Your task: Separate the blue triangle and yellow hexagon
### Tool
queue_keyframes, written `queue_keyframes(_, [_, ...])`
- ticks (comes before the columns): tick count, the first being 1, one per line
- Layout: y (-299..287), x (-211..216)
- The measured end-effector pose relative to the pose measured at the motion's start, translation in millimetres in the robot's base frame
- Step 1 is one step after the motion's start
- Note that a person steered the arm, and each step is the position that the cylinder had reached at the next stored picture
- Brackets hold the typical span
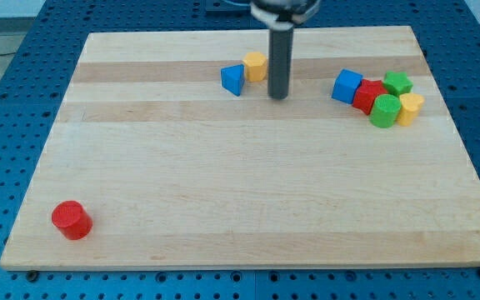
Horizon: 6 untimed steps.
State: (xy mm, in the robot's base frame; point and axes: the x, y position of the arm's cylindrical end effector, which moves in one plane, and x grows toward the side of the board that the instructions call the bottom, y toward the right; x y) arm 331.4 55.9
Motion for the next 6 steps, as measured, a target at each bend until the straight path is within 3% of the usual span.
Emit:
queue_keyframes(1, [17, -43])
queue_keyframes(4, [-54, -43])
queue_keyframes(6, [-100, -13])
